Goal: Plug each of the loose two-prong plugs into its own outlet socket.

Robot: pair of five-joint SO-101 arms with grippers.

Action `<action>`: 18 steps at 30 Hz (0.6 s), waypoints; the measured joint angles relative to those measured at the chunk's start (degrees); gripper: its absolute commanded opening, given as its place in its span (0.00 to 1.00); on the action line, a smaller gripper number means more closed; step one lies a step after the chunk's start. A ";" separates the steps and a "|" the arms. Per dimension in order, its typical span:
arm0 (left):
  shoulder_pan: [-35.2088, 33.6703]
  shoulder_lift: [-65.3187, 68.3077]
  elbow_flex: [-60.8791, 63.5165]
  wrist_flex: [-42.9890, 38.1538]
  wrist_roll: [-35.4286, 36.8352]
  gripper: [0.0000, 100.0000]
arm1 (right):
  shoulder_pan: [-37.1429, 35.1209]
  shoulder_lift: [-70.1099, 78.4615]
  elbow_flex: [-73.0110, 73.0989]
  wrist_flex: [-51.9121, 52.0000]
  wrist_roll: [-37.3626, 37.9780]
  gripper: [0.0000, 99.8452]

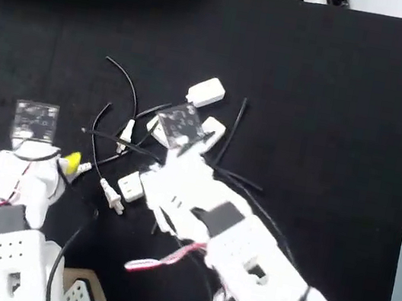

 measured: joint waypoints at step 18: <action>-3.69 -11.69 4.48 0.00 4.66 0.31 | -5.01 20.40 -8.62 -5.01 -0.35 0.01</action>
